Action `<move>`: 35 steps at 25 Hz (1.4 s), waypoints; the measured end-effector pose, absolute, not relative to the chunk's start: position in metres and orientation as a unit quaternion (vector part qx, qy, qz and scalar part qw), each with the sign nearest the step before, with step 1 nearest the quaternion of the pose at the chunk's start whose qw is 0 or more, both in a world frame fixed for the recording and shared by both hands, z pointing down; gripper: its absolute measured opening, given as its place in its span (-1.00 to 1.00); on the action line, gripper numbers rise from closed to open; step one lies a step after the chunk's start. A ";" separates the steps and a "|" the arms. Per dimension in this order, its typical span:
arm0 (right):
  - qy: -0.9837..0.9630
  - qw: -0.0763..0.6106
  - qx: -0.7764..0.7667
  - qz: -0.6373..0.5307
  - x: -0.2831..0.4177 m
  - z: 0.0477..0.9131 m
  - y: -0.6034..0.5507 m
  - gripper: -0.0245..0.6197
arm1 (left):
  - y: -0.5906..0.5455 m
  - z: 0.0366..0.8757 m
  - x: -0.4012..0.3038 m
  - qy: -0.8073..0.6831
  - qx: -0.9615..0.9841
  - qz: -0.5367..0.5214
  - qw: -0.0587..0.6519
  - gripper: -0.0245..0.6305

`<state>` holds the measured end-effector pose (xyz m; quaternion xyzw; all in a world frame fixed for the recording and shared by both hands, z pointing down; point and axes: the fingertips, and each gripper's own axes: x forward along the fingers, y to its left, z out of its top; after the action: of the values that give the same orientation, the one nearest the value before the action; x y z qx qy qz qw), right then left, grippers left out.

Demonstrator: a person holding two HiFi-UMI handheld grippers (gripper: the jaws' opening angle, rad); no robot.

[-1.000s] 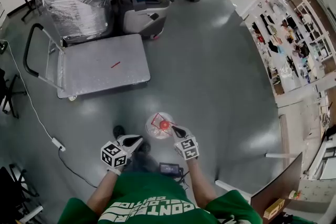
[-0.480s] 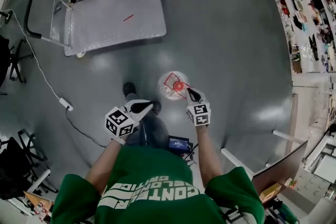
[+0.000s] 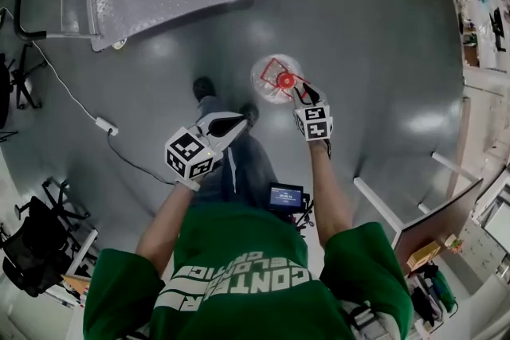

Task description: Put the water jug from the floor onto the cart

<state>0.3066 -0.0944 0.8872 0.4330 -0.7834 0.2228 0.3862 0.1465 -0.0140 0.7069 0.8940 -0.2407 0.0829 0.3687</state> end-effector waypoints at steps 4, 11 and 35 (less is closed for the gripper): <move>-0.770 0.417 0.420 0.239 0.302 0.932 -0.091 -0.46 | -0.012 0.724 0.146 -0.233 0.890 0.088 0.381 -0.89; -0.743 0.444 0.415 0.281 0.307 1.004 -0.094 -0.19 | -0.006 0.752 0.145 -0.233 0.880 0.096 0.402 -0.89; -0.682 0.524 0.390 0.329 0.319 1.140 -0.092 0.04 | 0.005 0.790 0.135 -0.245 0.854 0.113 0.444 -0.89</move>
<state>0.3187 -0.0917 1.1403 0.3899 -0.6818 0.3294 0.5240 0.1351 0.0054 0.7899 0.8543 -0.2449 0.1131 0.4444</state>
